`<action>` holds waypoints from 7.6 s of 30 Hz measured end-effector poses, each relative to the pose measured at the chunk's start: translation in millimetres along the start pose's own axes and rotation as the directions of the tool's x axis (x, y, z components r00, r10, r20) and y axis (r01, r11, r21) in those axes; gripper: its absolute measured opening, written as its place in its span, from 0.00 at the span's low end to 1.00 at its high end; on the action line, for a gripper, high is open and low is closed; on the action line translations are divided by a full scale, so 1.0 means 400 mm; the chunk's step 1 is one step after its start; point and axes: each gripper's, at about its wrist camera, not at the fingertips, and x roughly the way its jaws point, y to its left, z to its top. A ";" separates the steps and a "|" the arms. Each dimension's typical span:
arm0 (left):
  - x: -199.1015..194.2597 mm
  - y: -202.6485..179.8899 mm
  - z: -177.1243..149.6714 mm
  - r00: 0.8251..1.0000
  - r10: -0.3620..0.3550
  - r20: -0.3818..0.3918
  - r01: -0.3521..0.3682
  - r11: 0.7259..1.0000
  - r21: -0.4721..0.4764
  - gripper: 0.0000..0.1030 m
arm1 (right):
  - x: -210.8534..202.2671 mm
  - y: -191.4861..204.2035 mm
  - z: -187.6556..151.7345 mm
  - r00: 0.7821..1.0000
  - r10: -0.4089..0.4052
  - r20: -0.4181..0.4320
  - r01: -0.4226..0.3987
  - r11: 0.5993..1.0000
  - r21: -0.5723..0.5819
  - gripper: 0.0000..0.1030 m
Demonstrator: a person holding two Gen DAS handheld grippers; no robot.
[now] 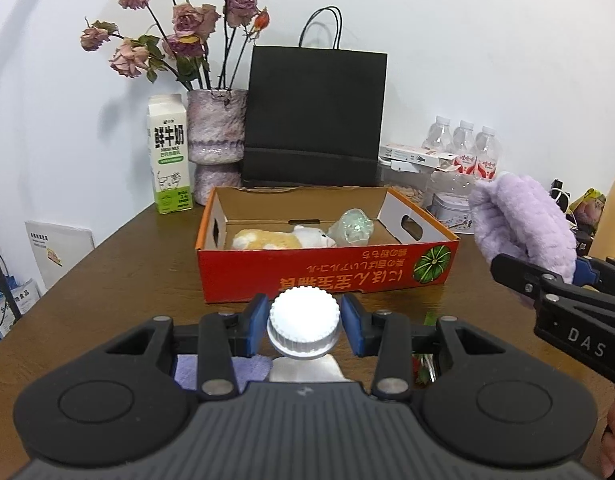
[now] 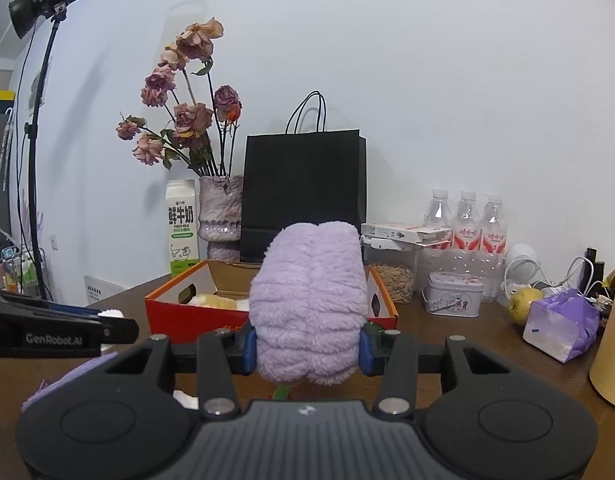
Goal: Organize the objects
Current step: 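Grasp the white cap with the left gripper while the right gripper carries the towel toward the box, then lower the white cap and lilac towel into the box and open both grippers, then lift both grippers out of the box and back toward the table items, then grasp the black braided cable with the right gripper while the left gripper approaches the purple pouch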
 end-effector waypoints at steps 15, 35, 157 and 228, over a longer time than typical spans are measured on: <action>0.088 0.009 0.080 1.000 0.010 -0.001 -0.010 1.000 -0.017 0.40 | 0.112 0.018 0.050 0.999 0.033 0.008 -0.033 0.999 -0.026 0.43; 0.251 0.012 0.182 0.999 0.013 -0.037 -0.013 1.000 0.013 0.40 | 0.279 -0.029 0.102 0.998 0.067 -0.007 -0.067 0.997 0.040 0.43; -0.021 0.199 0.012 0.996 0.069 0.056 -0.065 0.996 -0.058 1.00 | 0.073 0.039 -0.009 0.992 0.036 -0.119 -0.040 0.999 -0.030 1.00; -0.104 0.529 -0.236 0.996 -0.088 -0.022 0.086 0.994 -0.070 1.00 | 0.027 0.380 -0.199 0.895 0.029 -0.446 -0.022 1.000 0.021 1.00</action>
